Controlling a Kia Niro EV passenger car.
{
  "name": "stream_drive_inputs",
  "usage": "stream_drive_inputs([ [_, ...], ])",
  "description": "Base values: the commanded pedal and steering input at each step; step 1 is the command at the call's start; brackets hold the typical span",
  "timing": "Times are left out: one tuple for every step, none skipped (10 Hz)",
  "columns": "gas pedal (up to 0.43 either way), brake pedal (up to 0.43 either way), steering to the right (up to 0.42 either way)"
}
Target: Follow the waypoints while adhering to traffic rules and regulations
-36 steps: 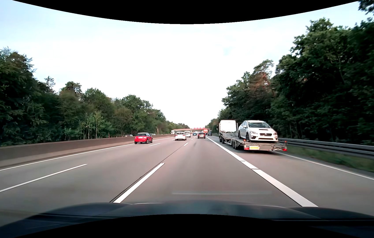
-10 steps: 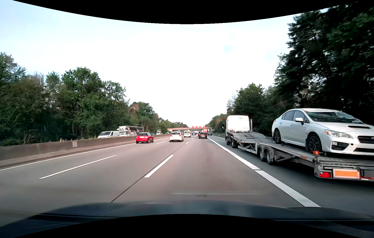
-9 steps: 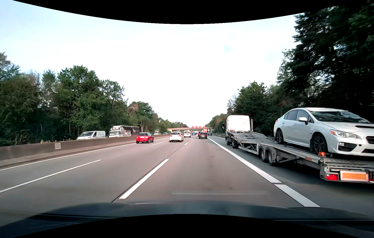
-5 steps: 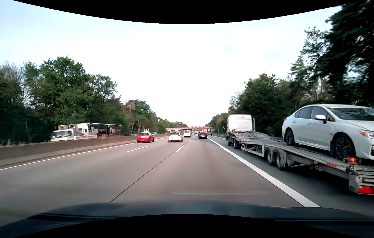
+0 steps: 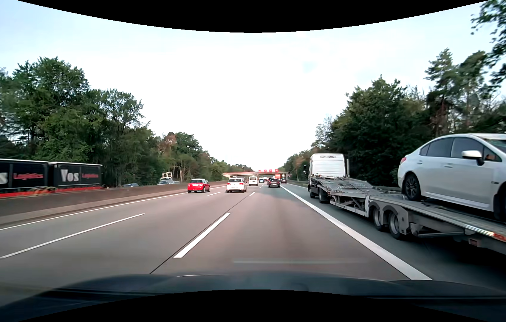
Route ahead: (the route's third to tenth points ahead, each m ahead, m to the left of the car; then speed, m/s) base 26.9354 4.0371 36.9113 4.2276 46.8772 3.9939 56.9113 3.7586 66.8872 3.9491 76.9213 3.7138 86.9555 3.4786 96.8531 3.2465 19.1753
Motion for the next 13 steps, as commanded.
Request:
stream_drive_inputs([
  [0.000,0.000,-0.005],
  [0.008,0.000,-0.005],
  [0.028,0.000,-0.005],
  [0.039,0.000,-0.005],
  [0.047,0.000,-0.005],
  [0.059,0.000,-0.005],
  [0.059,0.000,-0.005],
  [0.067,0.000,-0.005],
  [0.067,0.000,-0.005],
  [0.079,0.000,-0.005],
  [0.087,0.000,-0.004],
  [0.098,0.000,-0.004],
  [0.098,0.000,-0.004],
])
